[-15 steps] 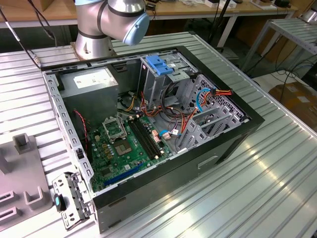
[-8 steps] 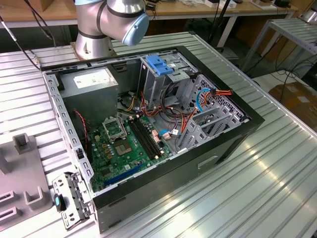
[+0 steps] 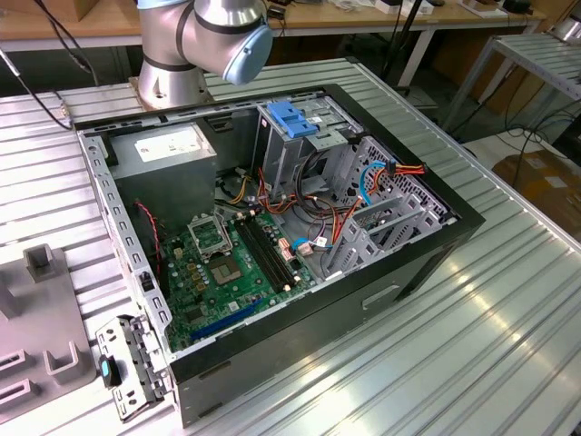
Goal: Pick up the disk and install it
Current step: 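Reach for the disk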
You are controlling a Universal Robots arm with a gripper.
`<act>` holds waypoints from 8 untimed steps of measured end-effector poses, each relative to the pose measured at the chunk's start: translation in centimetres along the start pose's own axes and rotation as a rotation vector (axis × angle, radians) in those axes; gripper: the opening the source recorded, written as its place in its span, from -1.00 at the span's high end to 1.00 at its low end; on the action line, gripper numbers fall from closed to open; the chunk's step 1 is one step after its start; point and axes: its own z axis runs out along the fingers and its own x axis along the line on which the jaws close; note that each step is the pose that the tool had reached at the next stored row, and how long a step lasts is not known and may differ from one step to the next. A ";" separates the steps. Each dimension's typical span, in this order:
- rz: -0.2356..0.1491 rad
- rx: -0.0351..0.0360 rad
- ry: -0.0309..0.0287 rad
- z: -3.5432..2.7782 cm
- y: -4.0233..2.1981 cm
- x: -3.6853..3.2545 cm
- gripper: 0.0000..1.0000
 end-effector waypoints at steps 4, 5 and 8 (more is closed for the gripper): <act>0.000 0.0000 0.0000 0.00 -0.06 1.00 0.79; 0.000 0.0000 0.0000 -0.01 -0.07 1.19 0.79; 0.000 0.0000 0.0000 -0.01 -0.11 1.86 0.79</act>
